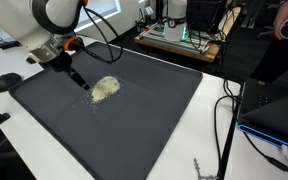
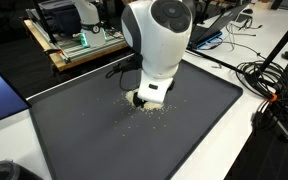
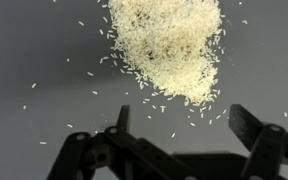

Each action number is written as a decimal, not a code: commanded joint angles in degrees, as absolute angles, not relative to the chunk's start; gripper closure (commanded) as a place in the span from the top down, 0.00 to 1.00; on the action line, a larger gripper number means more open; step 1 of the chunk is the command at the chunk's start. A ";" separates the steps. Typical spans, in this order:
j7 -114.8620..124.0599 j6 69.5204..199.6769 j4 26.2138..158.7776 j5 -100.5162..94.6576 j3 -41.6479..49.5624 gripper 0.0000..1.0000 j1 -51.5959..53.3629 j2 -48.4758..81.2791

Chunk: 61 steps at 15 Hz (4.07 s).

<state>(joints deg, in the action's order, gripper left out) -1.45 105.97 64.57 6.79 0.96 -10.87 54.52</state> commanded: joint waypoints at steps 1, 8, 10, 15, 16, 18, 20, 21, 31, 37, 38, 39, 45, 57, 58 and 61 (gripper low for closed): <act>-8.48 109.56 65.86 10.03 -1.24 1.00 -14.32 55.21; -19.71 126.96 83.47 17.10 -4.91 1.00 -19.80 48.37; -22.51 132.06 88.69 19.77 -6.22 1.00 -21.66 45.99; -30.31 141.76 101.99 26.82 -9.81 1.00 -26.88 38.68; -32.37 142.92 104.69 28.57 -10.76 1.00 -28.14 37.13; -36.21 145.80 110.33 32.18 -12.38 1.00 -30.12 33.89; -41.58 149.99 116.24 37.50 -14.54 1.00 -32.21 30.52; -44.51 152.13 118.91 40.97 -15.41 1.00 -32.88 28.92; -65.45 166.79 137.27 68.88 -24.17 1.00 -34.94 15.34; -54.89 172.22 145.29 62.06 -23.11 1.00 -29.43 9.21; -52.03 172.79 146.52 59.78 -22.68 1.00 -28.25 8.44; -48.61 173.99 147.54 57.26 -22.11 1.00 -26.98 8.00; -26.75 176.93 152.60 35.75 -14.12 1.00 -18.52 4.76; 20.72 153.23 133.83 -18.62 21.36 1.00 15.86 6.18; 22.85 148.99 131.04 -20.03 15.22 1.00 12.00 6.41; 24.06 136.27 122.97 -18.83 8.40 1.00 11.63 8.03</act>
